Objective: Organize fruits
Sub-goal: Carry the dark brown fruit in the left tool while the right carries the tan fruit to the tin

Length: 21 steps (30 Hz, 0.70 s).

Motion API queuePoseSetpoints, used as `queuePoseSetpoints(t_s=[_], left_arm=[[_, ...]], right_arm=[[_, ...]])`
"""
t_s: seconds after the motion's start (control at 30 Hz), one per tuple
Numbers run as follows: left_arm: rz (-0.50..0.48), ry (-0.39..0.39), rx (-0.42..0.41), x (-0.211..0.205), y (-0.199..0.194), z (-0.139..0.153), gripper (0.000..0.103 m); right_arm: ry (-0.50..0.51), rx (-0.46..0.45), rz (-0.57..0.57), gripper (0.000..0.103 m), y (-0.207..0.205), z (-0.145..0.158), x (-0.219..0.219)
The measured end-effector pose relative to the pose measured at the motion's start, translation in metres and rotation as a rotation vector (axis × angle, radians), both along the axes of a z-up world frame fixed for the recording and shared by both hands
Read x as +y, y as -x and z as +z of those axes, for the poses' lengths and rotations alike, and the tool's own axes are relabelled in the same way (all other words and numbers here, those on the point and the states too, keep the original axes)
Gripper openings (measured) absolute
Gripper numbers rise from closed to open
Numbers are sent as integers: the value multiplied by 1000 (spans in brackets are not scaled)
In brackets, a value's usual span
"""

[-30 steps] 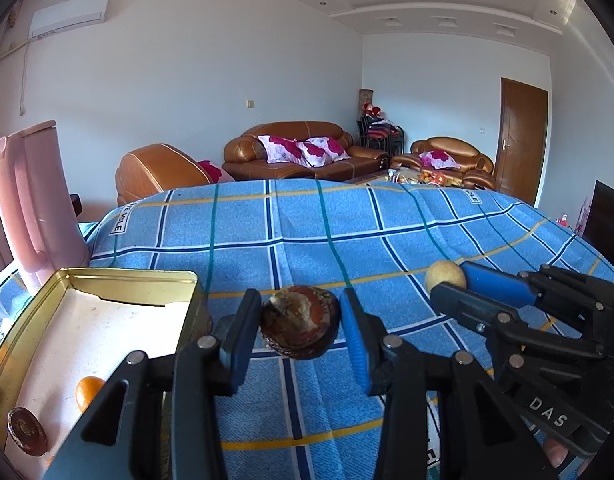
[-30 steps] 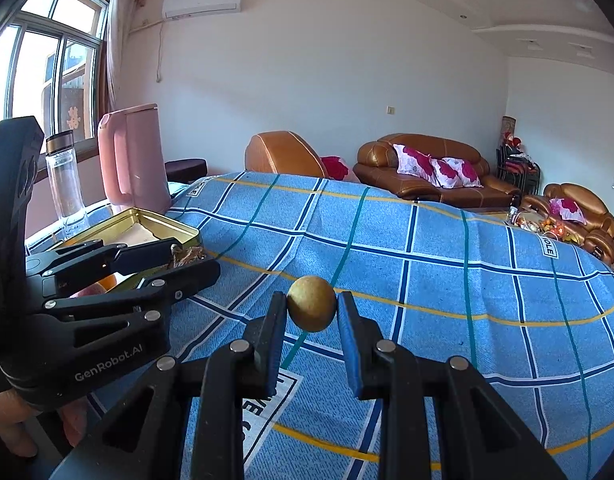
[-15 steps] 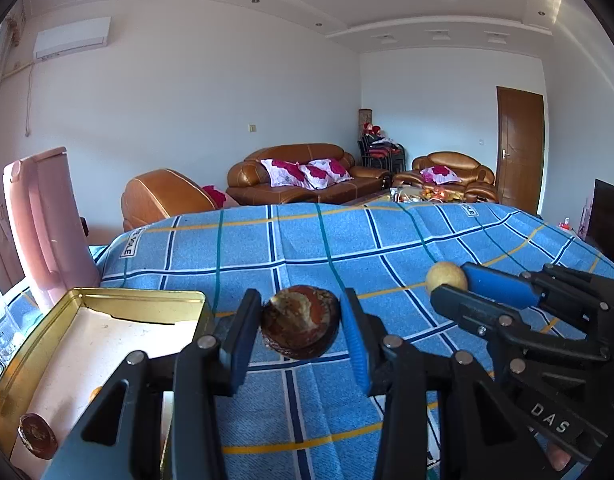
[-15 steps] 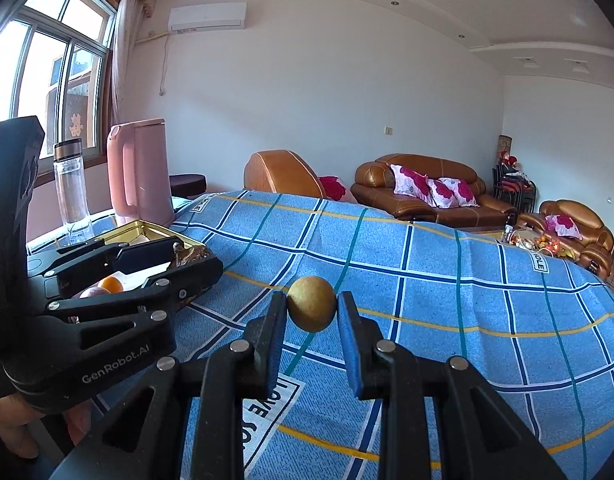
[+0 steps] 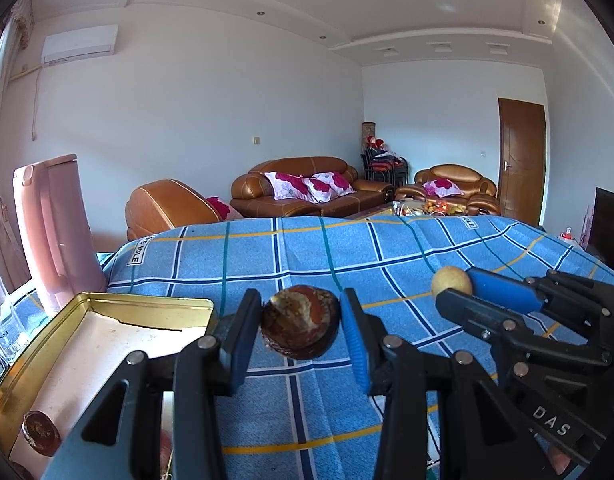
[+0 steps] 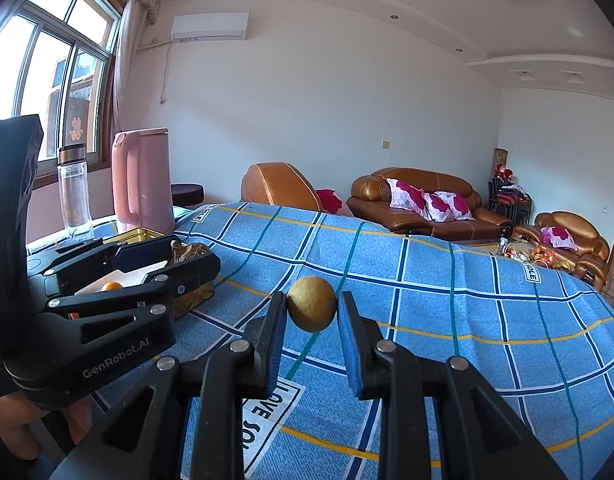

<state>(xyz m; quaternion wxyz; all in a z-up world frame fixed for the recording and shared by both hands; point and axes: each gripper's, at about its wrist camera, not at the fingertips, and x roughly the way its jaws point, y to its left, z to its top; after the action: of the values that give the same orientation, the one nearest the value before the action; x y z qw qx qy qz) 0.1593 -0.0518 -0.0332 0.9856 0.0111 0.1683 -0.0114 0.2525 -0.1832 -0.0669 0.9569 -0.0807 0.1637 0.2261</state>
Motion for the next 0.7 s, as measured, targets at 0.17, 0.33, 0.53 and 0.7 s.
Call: queuePoseSetpoints(t_s=[0.17,0.33,0.53,0.7], left_arm=[[-2,1,-1,0,2,0,42],[-4,13,5,2,7,1,42],[-6,21,3,6,14,2,42],[-13,25,6,8,22,2,42]], right_arm=[[11,-5,0,28,2,0,2],[12,-3,5,28,3,1,3],[16,-2,14,28,11,1,7],[17,5,23,28,18,1,12]])
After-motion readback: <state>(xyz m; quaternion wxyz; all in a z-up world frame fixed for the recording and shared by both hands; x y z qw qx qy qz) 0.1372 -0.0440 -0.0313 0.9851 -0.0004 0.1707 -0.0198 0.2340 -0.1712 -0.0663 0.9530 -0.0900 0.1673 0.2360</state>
